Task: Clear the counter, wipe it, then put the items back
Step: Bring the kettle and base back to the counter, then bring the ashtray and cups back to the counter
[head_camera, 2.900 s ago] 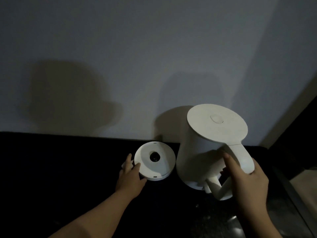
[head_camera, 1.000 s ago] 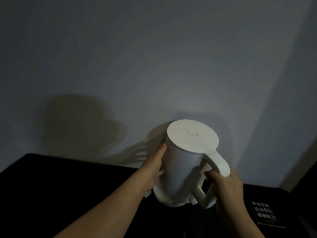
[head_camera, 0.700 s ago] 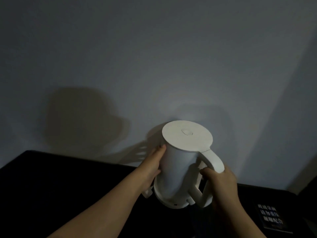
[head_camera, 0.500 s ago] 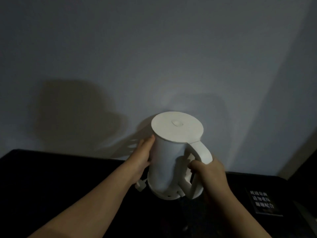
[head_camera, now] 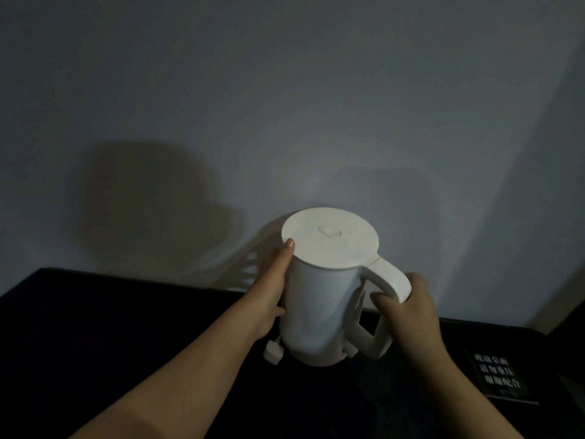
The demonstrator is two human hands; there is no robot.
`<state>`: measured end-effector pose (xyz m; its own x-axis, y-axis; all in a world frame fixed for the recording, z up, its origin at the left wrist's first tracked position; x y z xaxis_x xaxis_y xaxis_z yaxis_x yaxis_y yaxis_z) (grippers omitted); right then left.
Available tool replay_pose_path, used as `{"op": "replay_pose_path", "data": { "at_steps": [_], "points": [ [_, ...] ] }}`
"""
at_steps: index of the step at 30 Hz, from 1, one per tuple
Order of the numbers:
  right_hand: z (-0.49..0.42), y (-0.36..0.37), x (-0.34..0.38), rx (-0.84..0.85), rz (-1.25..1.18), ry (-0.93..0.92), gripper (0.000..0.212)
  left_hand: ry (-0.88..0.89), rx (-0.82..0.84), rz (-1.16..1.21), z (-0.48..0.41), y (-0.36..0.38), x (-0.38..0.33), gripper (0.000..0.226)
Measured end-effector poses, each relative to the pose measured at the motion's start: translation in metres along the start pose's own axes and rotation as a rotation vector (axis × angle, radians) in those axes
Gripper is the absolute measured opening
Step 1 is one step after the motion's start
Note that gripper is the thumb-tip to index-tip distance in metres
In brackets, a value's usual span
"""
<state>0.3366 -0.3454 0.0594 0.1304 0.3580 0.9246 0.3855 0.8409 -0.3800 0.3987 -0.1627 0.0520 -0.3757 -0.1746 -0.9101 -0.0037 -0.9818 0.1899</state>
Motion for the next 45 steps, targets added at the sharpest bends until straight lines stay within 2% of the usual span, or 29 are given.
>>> {"op": "replay_pose_path", "data": {
  "at_steps": [2,4,9,17,23,26,30,32,35,38,40,42,45],
  "points": [
    [-0.002,0.005,-0.007,-0.156,0.081,0.02,0.02,-0.03,0.021,0.036,0.002,0.005,0.0,0.058],
    [-0.007,0.006,-0.012,-0.229,0.124,0.04,0.015,-0.033,0.025,0.033,0.003,0.006,0.002,0.059],
    [-0.017,-0.001,-0.012,-0.182,0.09,-0.025,0.008,-0.097,0.034,0.001,0.001,0.007,0.005,0.07],
    [-0.026,-0.05,-0.025,-0.334,0.022,-0.048,0.008,-0.088,0.016,0.05,0.021,0.068,0.015,0.078],
    [-0.022,-0.063,-0.028,-0.244,-0.116,-0.073,0.036,-0.053,-0.1,0.105,0.03,0.097,0.025,0.074],
    [-0.019,-0.064,-0.028,-0.179,-0.15,-0.1,0.041,-0.038,-0.129,0.102,0.031,0.098,0.027,0.071],
    [-0.013,-0.066,-0.029,-0.152,-0.055,-0.015,0.039,-0.044,-0.101,0.083,0.033,0.095,0.027,0.08],
    [-0.001,-0.067,-0.033,-0.144,0.056,0.067,0.055,-0.04,-0.084,0.051,0.038,0.09,0.029,0.077],
    [0.024,-0.072,-0.039,-0.063,0.194,0.126,0.063,0.125,-0.151,-0.128,0.053,0.082,0.036,0.057],
    [0.055,-0.079,-0.042,0.083,0.41,0.124,0.057,0.264,-0.188,-0.566,0.076,0.072,0.051,0.047],
    [0.076,-0.086,-0.043,0.126,0.564,0.076,0.049,0.291,-0.128,-0.951,0.094,0.069,0.064,0.046],
    [0.099,-0.093,-0.045,0.142,0.662,0.027,0.043,0.338,-0.054,-1.241,0.115,0.072,0.074,0.043],
    [0.139,-0.106,-0.057,0.162,0.78,-0.005,0.04,0.461,0.043,-1.472,0.154,0.083,0.091,0.039]
  ]
}}
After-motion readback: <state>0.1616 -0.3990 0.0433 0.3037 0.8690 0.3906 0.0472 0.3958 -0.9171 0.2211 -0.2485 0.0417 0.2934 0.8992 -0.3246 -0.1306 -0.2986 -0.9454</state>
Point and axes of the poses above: each hand's wrist, its own z-axis away from the middle knuckle, its own y-axis out of the palm, x = y × z, the point moved 2 cm from there along -z, towards the middle knuckle, and after that the axes turned 4 degrees about z, right-handed, at the moved point
